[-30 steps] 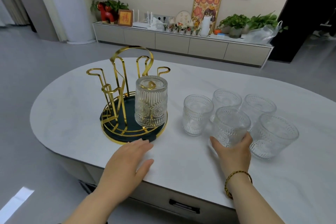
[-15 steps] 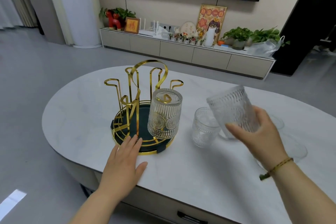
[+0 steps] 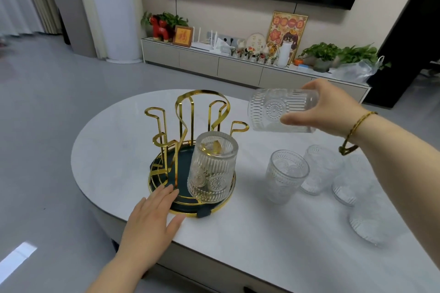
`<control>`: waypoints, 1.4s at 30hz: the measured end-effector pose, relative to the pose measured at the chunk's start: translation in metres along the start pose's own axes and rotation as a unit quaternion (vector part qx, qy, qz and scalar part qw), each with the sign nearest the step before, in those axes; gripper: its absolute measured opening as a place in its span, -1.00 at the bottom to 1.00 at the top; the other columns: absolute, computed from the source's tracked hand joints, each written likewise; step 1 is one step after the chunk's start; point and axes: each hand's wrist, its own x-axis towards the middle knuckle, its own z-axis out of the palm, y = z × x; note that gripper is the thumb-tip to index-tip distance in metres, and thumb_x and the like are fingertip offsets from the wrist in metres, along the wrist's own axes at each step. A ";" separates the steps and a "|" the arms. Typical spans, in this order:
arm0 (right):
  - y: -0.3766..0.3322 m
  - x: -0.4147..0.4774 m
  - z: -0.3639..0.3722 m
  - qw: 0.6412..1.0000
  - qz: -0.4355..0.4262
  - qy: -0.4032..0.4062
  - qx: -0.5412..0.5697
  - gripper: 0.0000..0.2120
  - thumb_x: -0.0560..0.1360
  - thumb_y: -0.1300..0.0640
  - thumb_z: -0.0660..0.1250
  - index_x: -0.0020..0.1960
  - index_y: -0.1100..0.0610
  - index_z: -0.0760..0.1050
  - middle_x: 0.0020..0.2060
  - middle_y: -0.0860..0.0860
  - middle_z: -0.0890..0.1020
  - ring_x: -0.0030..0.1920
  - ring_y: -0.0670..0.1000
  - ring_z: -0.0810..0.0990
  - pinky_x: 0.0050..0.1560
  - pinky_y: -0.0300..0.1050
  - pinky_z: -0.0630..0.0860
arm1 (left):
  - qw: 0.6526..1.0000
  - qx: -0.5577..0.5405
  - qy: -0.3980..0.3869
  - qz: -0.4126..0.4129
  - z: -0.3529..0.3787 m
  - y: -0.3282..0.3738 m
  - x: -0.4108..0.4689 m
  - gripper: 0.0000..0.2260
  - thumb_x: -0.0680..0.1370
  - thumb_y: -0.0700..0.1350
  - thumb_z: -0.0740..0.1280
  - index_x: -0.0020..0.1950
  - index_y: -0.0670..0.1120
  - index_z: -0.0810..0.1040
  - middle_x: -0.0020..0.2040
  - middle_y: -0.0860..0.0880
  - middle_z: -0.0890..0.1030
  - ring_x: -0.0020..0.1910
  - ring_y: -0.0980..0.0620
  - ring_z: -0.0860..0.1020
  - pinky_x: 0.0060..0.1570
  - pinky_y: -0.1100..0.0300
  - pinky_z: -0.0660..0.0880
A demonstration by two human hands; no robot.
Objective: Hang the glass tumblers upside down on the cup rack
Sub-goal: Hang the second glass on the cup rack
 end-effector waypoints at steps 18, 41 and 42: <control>-0.044 0.029 0.053 0.983 -0.070 -0.155 -0.069 -0.26 0.23 -0.06 0.44 0.30 0.10 0.22 0.26 0.09 0.42 0.02 -0.05 0.32 0.01 -0.19 0.29 | 0.998 -0.055 -0.009 0.002 -0.003 -0.012 0.006 -0.55 0.57 0.08 0.08 0.43 0.06 0.05 0.51 0.08 -0.01 0.47 0.14 -0.12 0.44 0.14 -0.05; -0.015 -0.006 0.073 0.993 -0.061 -0.104 0.008 -0.27 0.29 0.05 0.42 0.36 0.06 0.15 0.35 0.07 0.32 0.32 0.07 0.28 0.26 -0.05 0.27 | 0.998 -0.055 -0.011 0.004 -0.004 -0.004 0.006 -0.57 0.58 0.03 0.07 0.43 0.04 0.08 0.52 0.01 0.01 0.49 0.06 -0.10 0.44 0.12 -0.03; -0.009 -0.014 0.071 0.994 -0.053 -0.091 0.019 -0.30 0.30 0.07 0.41 0.35 0.07 0.17 0.33 0.07 0.34 0.31 0.06 0.29 0.26 -0.08 0.26 | 0.999 -0.051 -0.009 0.004 -0.003 -0.002 0.004 -0.57 0.58 0.03 0.07 0.43 0.03 0.08 0.52 0.00 0.01 0.49 0.05 -0.09 0.44 0.12 -0.04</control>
